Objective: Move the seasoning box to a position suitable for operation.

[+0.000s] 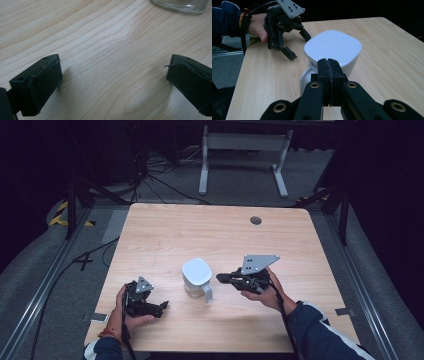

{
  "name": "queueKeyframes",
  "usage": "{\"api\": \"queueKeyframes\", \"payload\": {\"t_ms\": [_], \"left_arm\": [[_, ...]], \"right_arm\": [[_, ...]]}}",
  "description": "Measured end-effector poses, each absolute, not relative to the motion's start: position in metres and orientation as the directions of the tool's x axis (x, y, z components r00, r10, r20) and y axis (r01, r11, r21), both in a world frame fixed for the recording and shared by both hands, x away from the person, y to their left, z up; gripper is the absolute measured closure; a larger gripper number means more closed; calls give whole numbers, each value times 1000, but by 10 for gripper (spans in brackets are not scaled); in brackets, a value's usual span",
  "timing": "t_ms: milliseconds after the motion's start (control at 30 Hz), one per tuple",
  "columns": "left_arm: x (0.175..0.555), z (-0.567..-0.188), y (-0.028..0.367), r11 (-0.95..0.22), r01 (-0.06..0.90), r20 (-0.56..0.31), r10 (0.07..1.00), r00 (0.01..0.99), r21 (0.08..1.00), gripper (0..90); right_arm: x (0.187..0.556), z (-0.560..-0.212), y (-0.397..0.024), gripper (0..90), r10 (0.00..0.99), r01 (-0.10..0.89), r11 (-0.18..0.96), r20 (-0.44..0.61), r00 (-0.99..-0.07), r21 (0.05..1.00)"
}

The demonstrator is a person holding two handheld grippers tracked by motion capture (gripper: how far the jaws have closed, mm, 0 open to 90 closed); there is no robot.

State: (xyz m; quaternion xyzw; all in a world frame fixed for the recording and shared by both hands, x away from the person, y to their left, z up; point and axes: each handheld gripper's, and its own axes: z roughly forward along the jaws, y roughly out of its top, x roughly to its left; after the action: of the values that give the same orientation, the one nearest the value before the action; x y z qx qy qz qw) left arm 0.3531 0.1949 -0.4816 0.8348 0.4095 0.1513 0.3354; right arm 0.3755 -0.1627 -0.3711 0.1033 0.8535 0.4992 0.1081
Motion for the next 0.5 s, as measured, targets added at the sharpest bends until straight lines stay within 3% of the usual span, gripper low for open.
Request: {"api": "queueKeyframes", "payload": {"t_ms": [300,400,500], "left_arm": [[354,-478,194,-453,595,-31,778,627,665,28],[352,-478,193,-426,582,-30,790,613,693,177],[351,-475,192,-427,579,-28,788,615,695,234]], "right_arm": [[380,-375,-136,897,235,44,482,-81,-969,875],[382,-374,-132,897,230,48,474,-71,-971,879],[384,-373,-128,897,234,33,481,-92,-968,876]]}}
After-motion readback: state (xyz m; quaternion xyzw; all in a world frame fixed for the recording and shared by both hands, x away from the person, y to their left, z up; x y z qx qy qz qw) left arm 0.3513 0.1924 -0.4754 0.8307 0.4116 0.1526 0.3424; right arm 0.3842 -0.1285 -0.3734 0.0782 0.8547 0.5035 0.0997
